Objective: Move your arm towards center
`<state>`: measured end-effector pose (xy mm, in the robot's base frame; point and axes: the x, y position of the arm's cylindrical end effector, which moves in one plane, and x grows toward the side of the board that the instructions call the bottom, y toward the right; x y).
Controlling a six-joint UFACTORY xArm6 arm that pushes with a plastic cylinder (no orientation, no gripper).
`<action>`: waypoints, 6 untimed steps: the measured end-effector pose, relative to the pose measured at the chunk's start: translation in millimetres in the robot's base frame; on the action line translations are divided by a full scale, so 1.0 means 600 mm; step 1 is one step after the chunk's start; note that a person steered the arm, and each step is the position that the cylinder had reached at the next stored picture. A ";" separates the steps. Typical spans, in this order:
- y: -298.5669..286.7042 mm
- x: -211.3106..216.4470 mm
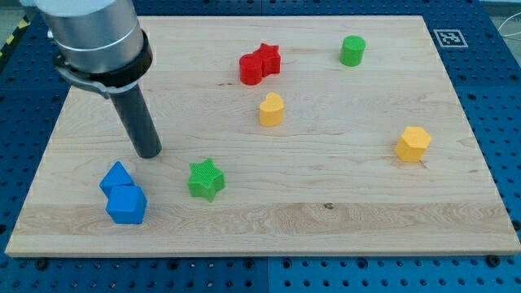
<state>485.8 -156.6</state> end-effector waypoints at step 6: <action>0.112 -0.106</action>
